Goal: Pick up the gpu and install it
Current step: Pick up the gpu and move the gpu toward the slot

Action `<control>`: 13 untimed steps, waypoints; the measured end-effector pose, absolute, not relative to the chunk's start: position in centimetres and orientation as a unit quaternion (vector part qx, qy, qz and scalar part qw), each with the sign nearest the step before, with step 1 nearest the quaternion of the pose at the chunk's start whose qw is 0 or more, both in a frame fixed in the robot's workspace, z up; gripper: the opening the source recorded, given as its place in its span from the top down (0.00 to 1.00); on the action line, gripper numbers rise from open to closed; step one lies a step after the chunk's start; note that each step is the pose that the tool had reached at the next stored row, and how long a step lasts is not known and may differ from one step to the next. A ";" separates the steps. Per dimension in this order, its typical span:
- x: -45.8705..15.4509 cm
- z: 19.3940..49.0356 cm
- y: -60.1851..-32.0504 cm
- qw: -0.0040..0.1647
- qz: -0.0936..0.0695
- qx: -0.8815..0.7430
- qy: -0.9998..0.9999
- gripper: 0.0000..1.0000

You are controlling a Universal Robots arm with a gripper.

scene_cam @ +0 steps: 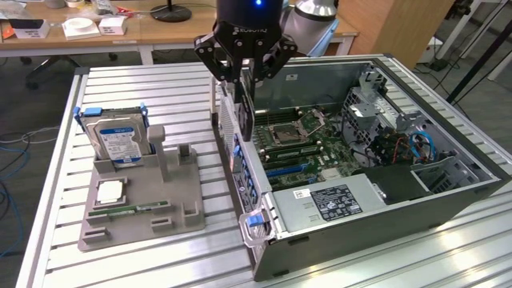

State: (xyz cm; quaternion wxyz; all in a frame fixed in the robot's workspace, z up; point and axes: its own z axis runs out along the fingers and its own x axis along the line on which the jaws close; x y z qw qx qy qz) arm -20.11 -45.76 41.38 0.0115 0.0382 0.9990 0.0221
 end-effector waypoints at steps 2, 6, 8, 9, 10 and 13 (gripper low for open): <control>-20.0 41.4 -45.8 0.012 0.022 0.038 0.999 0.74; -19.6 41.4 -45.8 0.012 0.022 0.038 0.999 0.74; -19.4 41.4 -45.8 0.012 0.022 0.038 0.999 0.74; -19.3 41.4 -45.8 0.012 0.022 0.038 0.999 0.74; -19.2 41.4 -45.8 0.012 0.022 0.038 0.999 0.74; -18.9 41.4 -45.8 0.012 0.022 0.038 0.999 0.74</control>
